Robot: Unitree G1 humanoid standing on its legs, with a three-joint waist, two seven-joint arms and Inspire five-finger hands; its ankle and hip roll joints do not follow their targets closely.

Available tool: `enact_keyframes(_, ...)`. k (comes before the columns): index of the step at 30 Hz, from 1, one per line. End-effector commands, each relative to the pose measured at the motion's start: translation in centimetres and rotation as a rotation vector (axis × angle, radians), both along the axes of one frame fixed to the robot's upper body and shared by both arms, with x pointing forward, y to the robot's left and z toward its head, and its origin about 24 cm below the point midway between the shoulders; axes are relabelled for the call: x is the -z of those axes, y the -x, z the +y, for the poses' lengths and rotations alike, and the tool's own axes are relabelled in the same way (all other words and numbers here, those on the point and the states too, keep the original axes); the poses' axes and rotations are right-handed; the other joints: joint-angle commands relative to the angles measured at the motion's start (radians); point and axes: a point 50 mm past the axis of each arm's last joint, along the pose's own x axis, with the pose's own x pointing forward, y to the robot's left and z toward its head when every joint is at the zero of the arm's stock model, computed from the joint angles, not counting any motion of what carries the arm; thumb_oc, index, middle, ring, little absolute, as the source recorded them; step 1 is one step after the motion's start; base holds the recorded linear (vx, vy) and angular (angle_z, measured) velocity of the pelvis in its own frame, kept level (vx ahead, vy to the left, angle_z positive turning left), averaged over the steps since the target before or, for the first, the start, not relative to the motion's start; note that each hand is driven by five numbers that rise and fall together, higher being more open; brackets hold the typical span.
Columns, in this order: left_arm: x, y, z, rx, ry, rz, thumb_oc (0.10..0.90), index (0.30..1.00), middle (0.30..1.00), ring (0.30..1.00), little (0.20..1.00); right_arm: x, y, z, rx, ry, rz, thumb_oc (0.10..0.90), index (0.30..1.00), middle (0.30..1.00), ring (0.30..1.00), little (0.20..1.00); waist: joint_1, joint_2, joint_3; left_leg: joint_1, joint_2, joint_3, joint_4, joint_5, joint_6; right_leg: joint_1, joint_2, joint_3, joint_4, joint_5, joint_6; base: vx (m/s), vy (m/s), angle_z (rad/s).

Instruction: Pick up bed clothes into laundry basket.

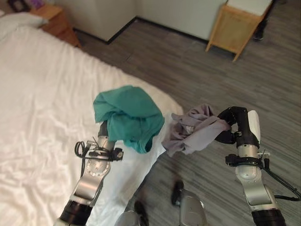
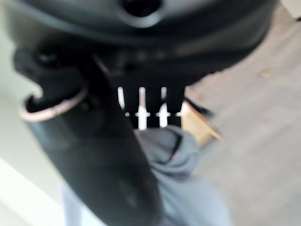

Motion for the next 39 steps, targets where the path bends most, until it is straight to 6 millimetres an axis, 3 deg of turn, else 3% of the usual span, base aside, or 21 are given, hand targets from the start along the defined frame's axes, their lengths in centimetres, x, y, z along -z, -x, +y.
enact_keyframes(1,-4.9,0.2,1.2,-0.028,0.018,-0.255,0.4,0.3,0.3,0.3,0.3,-4.4,-1.1,0.5,-0.052,0.174,-0.198,0.4,0.3,0.3,0.3,0.3,0.027,-0.02,-0.168,-0.136,0.078,0.02,-0.012,0.063,-0.016,0.3,-0.055,-0.058,-0.384,0.126,0.097,-0.08,-0.384,-1.45)
enact_keyframes(3,-4.0,1.0,1.5,-0.039,0.037,-0.224,0.4,0.3,0.3,0.3,0.3,-4.1,-1.0,1.0,-0.07,0.2,-0.187,0.4,0.3,0.3,0.3,0.3,0.028,-0.023,-0.175,-0.133,0.125,0.049,-0.019,0.103,-0.045,0.312,-0.004,-0.064,-0.465,0.084,0.09,-0.03,-0.424,-1.3)
enact_keyframes(6,-2.4,1.0,1.5,-0.065,0.078,-0.159,0.4,0.3,0.3,0.3,0.3,-3.7,-0.9,0.9,-0.082,0.206,-0.162,0.4,0.3,0.3,0.3,0.3,0.004,-0.006,-0.175,-0.129,0.198,0.065,-0.001,0.16,-0.093,0.319,0.072,-0.038,-0.539,0.058,0.066,-0.04,-0.37,-0.59)
enact_keyframes(9,-1.0,0.7,1.5,-0.081,0.102,-0.094,0.4,0.3,0.3,0.3,0.3,-4.2,-0.9,0.5,-0.089,0.217,-0.177,0.4,0.3,0.3,0.3,0.3,-0.021,0.009,-0.168,-0.148,0.285,0.082,0.111,0.178,-0.121,0.338,0.149,-0.008,-0.609,0.025,0.025,0.02,-0.339,-0.76)
enact_keyframes(10,-0.7,0.5,1.6,-0.092,0.1,-0.079,0.4,0.3,0.3,0.3,0.3,-4.3,-1.0,0.3,-0.088,0.221,-0.174,0.4,0.3,0.3,0.3,0.3,-0.024,0.014,-0.162,-0.155,0.302,0.069,0.157,0.192,-0.127,0.35,0.167,0.001,-0.627,0.013,0.013,0.04,-0.254,-0.72)
enact_keyframes(11,-0.4,0.1,1.7,-0.112,0.1,-0.069,0.4,0.3,0.3,0.3,0.3,-4.5,-1.4,0.3,-0.095,0.23,-0.171,0.4,0.3,0.3,0.3,0.3,-0.017,0.027,-0.145,-0.176,0.307,0.008,0.225,0.201,-0.138,0.365,0.193,0.021,-0.644,0.0,-0.004,-0.02,-0.234,-0.74)
enact_keyframes(14,-0.2,-0.3,1.9,-0.131,0.09,-0.061,0.4,0.3,0.3,0.3,0.3,-4.5,-2.1,-0.8,-0.079,0.288,-0.128,0.4,0.3,0.3,0.3,0.3,0.031,0.013,-0.123,-0.258,0.207,-0.161,0.327,0.178,-0.097,0.363,0.198,0.054,-0.647,0.013,-0.029,0.05,-0.22,-1.08)
enact_keyframes(16,-0.4,-0.2,1.8,-0.119,0.092,-0.069,0.4,0.3,0.3,0.3,0.3,-4.4,-2.3,-1.7,-0.053,0.325,-0.091,0.4,0.3,0.3,0.3,0.3,0.058,0.005,-0.113,-0.307,0.14,-0.225,0.37,0.137,-0.08,0.374,0.203,0.082,-0.649,0.008,-0.036,0.17,-0.184,-1.19)
enact_keyframes(21,-0.3,0.2,1.4,-0.08,0.111,-0.063,0.4,0.3,0.3,0.3,0.3,-4.0,-2.5,-3.2,-0.013,0.356,-0.028,0.4,0.3,0.3,0.3,0.3,0.106,0.001,-0.099,-0.431,0.024,-0.235,0.353,0.082,-0.039,0.417,0.224,0.115,-0.657,-0.02,-0.04,0.18,-0.118,-0.48)
enact_keyframes(23,-0.3,0.3,1.4,-0.074,0.113,-0.06,0.4,0.3,0.3,0.3,0.3,-3.7,-2.7,-3.4,-0.005,0.356,-0.008,0.4,0.3,0.3,0.3,0.3,0.138,0.007,-0.095,-0.487,-0.025,-0.228,0.297,0.114,-0.029,0.438,0.26,0.14,-0.657,-0.044,-0.041,0.24,-0.12,-0.07)
enact_keyframes(25,-0.2,0.3,1.4,-0.075,0.114,-0.053,0.4,0.3,0.3,0.3,0.3,-3.6,-3.2,-3.2,-0.011,0.352,0.0,0.4,0.3,0.3,0.3,0.3,0.175,0.023,-0.099,-0.525,-0.034,-0.206,0.2,0.175,-0.034,0.468,0.3,0.166,-0.657,-0.079,-0.036,0.29,-0.06,-0.19)
enact_keyframes(26,-0.2,0.3,1.4,-0.075,0.115,-0.054,0.4,0.3,0.3,0.3,0.3,-3.6,-3.2,-3.2,-0.011,0.353,0.0,0.4,0.3,0.3,0.3,0.3,0.178,0.02,-0.099,-0.518,-0.036,-0.202,0.187,0.18,-0.036,0.467,0.297,0.17,-0.657,-0.079,-0.037,0.46,-0.025,-0.49)
enact_keyframes(27,-0.2,0.3,1.7,-0.084,0.113,-0.05,0.4,0.3,0.3,0.3,0.3,-3.8,-3.7,-2.6,-0.031,0.348,-0.013,0.4,0.3,0.3,0.3,0.3,0.208,0.025,-0.103,-0.53,-0.023,-0.161,0.078,0.233,-0.042,0.504,0.313,0.194,-0.657,-0.109,-0.033,0.47,-0.007,-0.33)
enact_keyframes(29,0.0,0.5,2.3,-0.099,0.109,-0.04,0.4,0.3,0.3,0.3,0.3,-4.4,-4.1,-1.8,-0.055,0.337,-0.04,0.4,0.3,0.3,0.3,0.3,0.226,0.017,-0.11,-0.555,0.028,-0.08,0.025,0.253,-0.041,0.547,0.316,0.198,-0.657,-0.142,-0.027,0.61,0.026,-0.19)
enact_keyframes(31,0.1,0.8,2.8,-0.115,0.092,-0.032,0.4,0.3,0.3,0.3,0.3,-4.4,-4.2,-1.0,-0.088,0.328,-0.045,0.4,0.3,0.3,0.3,0.3,0.231,0.008,-0.14,-0.529,0.037,-0.057,-0.011,0.267,-0.013,0.577,0.314,0.209,-0.657,-0.149,-0.014,0.59,0.047,-0.19)
enact_keyframes(33,0.1,0.9,3.0,-0.117,0.061,-0.024,0.4,0.3,0.3,0.3,0.3,-3.9,-4.0,0.1,-0.115,0.31,-0.051,0.4,0.3,0.3,0.3,0.3,0.244,-0.039,-0.161,-0.511,-0.006,-0.071,-0.027,0.273,0.021,0.582,0.285,0.205,-0.567,-0.111,0.015,0.73,0.051,-0.46)
enact_keyframes(34,0.3,0.8,2.9,-0.101,0.033,-0.01,0.4,0.3,0.3,0.3,0.3,-3.0,-3.6,0.3,-0.109,0.299,-0.032,0.4,0.3,0.3,0.3,0.3,0.232,-0.091,-0.171,-0.457,-0.071,-0.077,-0.007,0.205,0.073,0.496,0.22,0.206,-0.311,0.052,0.129,0.67,0.066,-0.47)
enact_keyframes(35,0.2,0.8,2.9,-0.102,0.032,-0.01,0.4,0.3,0.3,0.3,0.3,-3.0,-3.6,0.3,-0.109,0.298,-0.032,0.4,0.3,0.3,0.3,0.3,0.236,-0.089,-0.173,-0.461,-0.066,-0.073,-0.004,0.207,0.074,0.49,0.222,0.211,-0.31,0.056,0.129,0.77,0.069,-0.38)
enact_keyframes(36,0.2,0.5,2.7,-0.097,0.008,-0.007,0.4,0.3,0.3,0.3,0.3,-2.8,-3.4,0.3,-0.093,0.275,-0.036,0.4,0.3,0.3,0.3,0.3,0.196,-0.087,-0.161,-0.393,-0.085,-0.096,-0.012,0.163,0.091,0.411,0.219,0.226,-0.109,0.206,0.132,0.29,0.01,0.31)
enact_keyframes(37,0.1,0.5,2.7,-0.097,0.008,-0.008,0.4,0.3,0.3,0.3,0.3,-2.9,-3.4,0.3,-0.093,0.275,-0.037,0.4,0.3,0.3,0.3,0.3,0.199,-0.082,-0.163,-0.397,-0.077,-0.094,-0.01,0.166,0.09,0.407,0.225,0.23,-0.112,0.213,0.132,0.49,0.028,0.52)
enact_keyframes(39,-0.2,0.1,2.5,-0.092,-0.006,-0.018,0.4,0.3,0.3,0.3,0.3,-2.7,-3.2,0.4,-0.084,0.257,-0.038,0.4,0.3,0.3,0.3,0.3,0.149,-0.036,-0.151,-0.304,-0.065,-0.125,-0.044,0.133,0.1,0.29,0.195,0.216,0.044,0.218,0.132,0.49,0.097,0.84)
